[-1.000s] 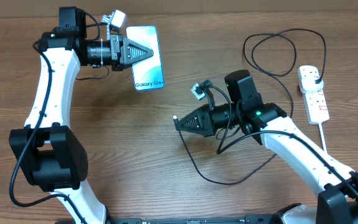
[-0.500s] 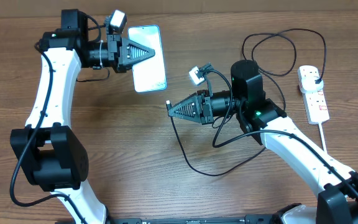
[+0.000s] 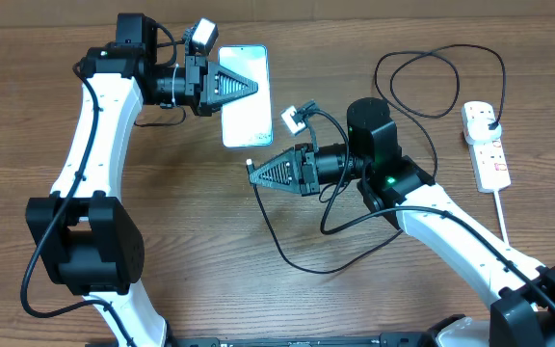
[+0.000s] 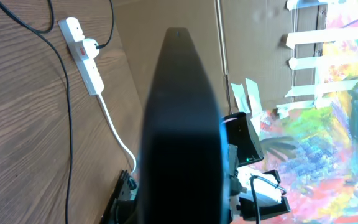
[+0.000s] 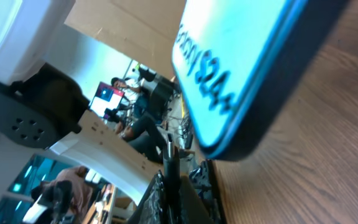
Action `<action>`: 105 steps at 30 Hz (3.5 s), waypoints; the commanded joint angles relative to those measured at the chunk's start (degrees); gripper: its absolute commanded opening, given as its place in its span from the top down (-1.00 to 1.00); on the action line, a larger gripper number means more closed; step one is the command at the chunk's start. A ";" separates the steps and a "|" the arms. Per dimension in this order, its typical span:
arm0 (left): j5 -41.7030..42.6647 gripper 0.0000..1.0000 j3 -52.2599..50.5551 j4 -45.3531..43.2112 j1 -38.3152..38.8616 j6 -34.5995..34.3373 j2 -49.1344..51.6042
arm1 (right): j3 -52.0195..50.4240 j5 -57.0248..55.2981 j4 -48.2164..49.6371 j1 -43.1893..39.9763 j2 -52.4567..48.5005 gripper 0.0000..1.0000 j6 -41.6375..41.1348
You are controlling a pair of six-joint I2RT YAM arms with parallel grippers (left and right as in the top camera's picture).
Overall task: Plug charger to phone and switch on socket
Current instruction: 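Move the plug toward the phone's bottom port held by the left gripper, then push the plug into the phone's bottom port with the right gripper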
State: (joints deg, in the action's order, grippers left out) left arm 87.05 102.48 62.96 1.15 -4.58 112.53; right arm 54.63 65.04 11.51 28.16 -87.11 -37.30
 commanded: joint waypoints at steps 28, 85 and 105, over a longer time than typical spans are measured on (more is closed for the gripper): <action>3.48 0.92 0.66 0.92 0.94 -0.81 -0.04 | 0.22 -8.02 4.70 0.07 0.68 0.93 -3.72; -1.90 0.91 0.66 4.17 5.92 4.22 -0.04 | 0.24 -12.55 7.41 -5.79 0.63 0.92 -12.44; -1.92 0.92 0.66 7.56 7.52 5.57 -0.04 | 0.26 -14.03 11.50 -6.80 0.59 0.92 -15.26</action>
State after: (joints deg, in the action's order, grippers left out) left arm 84.82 103.55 67.44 4.23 -1.13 112.64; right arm 52.90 63.66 20.14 25.54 -87.11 -52.53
